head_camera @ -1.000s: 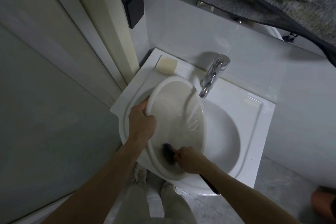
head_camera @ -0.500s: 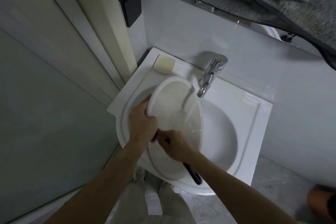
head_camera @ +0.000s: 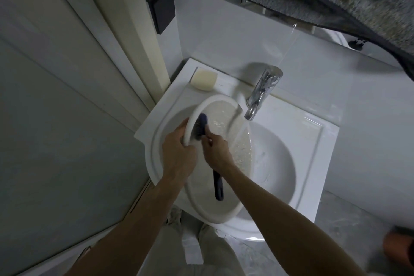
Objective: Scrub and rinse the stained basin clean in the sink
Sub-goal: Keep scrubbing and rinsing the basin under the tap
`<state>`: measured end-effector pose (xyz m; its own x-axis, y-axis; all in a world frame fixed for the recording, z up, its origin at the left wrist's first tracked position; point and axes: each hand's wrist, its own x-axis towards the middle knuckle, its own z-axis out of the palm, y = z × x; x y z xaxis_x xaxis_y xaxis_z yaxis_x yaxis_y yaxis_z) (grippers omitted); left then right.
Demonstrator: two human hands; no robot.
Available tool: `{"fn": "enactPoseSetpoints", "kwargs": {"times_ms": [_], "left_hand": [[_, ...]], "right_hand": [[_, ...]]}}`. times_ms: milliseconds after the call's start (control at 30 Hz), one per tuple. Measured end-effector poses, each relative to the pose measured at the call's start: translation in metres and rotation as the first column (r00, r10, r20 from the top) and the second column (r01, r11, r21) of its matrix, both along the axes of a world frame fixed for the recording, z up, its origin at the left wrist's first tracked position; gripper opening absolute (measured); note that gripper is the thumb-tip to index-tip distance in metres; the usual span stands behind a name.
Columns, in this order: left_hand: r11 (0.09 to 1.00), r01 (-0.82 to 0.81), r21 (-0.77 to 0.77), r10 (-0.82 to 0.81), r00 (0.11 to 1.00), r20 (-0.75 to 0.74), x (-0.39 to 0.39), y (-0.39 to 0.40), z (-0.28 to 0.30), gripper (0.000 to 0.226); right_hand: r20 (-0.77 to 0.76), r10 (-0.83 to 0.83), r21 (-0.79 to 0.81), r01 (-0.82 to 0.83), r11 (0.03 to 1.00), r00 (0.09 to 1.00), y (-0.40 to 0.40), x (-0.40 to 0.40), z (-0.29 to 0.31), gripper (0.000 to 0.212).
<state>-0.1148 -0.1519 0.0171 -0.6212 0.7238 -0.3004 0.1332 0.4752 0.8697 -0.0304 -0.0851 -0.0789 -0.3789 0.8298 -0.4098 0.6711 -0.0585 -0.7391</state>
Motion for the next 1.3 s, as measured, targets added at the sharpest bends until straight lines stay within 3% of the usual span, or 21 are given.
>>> {"fn": "enactPoseSetpoints", "kwargs": {"times_ms": [133,200,233,300,367,433,533,600,633,733,800,833,933,1000,1100,1167,1233,1300], "left_hand": [[0.997,-0.047,-0.059,0.047,0.999,0.009,-0.011,-0.003,-0.003,0.053],[0.997,-0.030,-0.075,0.032,0.999,0.015,-0.013,-0.005,-0.001,0.058],[0.997,-0.016,-0.077,0.017,1.000,0.020,-0.012,-0.005,0.001,0.062],[0.998,0.024,-0.060,-0.023,0.999,0.025,-0.008,-0.005,0.003,0.068],[0.999,0.033,-0.034,-0.032,0.999,0.026,-0.005,-0.004,0.002,0.070],[0.999,0.024,-0.029,-0.023,0.999,0.024,-0.003,-0.003,0.002,0.070],[1.000,0.015,-0.009,-0.015,1.000,0.007,-0.002,-0.002,0.005,0.060],[1.000,0.015,0.010,-0.015,1.000,0.000,-0.002,-0.002,0.008,0.050],[1.000,0.018,0.009,-0.018,1.000,-0.006,-0.003,-0.002,0.010,0.047],[0.997,0.083,0.004,-0.082,0.994,-0.067,-0.012,0.007,0.016,0.044],[0.991,0.132,-0.013,-0.132,0.985,-0.110,-0.019,0.017,0.022,0.047],[0.990,0.134,-0.045,-0.138,0.983,-0.119,-0.024,0.021,0.023,0.049],[0.988,0.119,-0.102,-0.128,0.988,-0.088,-0.031,0.026,0.022,0.054],[0.986,0.127,-0.113,-0.137,0.987,-0.087,-0.032,0.027,0.019,0.056],[0.986,0.124,-0.115,-0.131,0.990,-0.059,-0.031,0.029,0.019,0.055],[0.985,0.128,-0.112,-0.134,0.990,-0.053,-0.031,0.029,0.018,0.058],[0.985,0.128,-0.117,-0.135,0.989,-0.055,-0.032,0.029,0.018,0.060],[0.985,0.126,-0.120,-0.133,0.990,-0.052,-0.032,0.029,0.017,0.060]], "right_hand": [[-0.106,0.444,0.072,-0.439,0.896,0.890,-0.050,0.024,0.012,0.029],[0.040,0.614,-0.140,-0.604,0.784,0.788,-0.064,0.054,0.001,0.036],[0.149,0.637,-0.263,-0.591,0.762,0.756,-0.062,0.069,-0.009,0.036],[0.312,0.507,-0.361,-0.393,0.846,0.804,-0.047,0.091,-0.031,0.033],[0.375,0.302,-0.278,-0.204,0.939,0.876,-0.025,0.090,-0.041,0.033],[0.345,0.102,-0.157,-0.050,0.986,0.933,-0.005,0.069,-0.040,0.036],[0.163,-0.101,-0.061,0.113,0.992,0.981,0.010,0.031,-0.031,0.045],[0.090,-0.025,0.040,0.022,0.999,0.996,0.009,0.017,-0.022,0.048],[0.130,0.068,0.130,-0.085,0.988,0.989,0.008,0.018,-0.021,0.050],[0.482,0.245,0.294,-0.419,0.859,0.841,0.015,0.041,-0.018,0.055],[0.659,0.212,0.241,-0.469,0.850,0.722,0.025,0.068,-0.021,0.059],[0.676,0.249,0.177,-0.481,0.859,0.694,0.026,0.079,-0.024,0.059],[0.505,0.484,-0.044,-0.538,0.842,0.715,0.011,0.096,-0.034,0.047],[0.452,0.604,-0.147,-0.613,0.776,0.656,0.006,0.096,-0.037,0.044],[0.524,0.483,-0.048,-0.542,0.839,0.701,0.013,0.096,-0.045,0.045],[0.480,0.504,-0.099,-0.526,0.845,0.718,0.009,0.092,-0.043,0.043],[0.423,0.649,-0.216,-0.625,0.750,0.633,0.003,0.089,-0.037,0.042],[0.516,0.600,-0.164,-0.617,0.770,0.612,0.007,0.094,-0.034,0.046]]}}
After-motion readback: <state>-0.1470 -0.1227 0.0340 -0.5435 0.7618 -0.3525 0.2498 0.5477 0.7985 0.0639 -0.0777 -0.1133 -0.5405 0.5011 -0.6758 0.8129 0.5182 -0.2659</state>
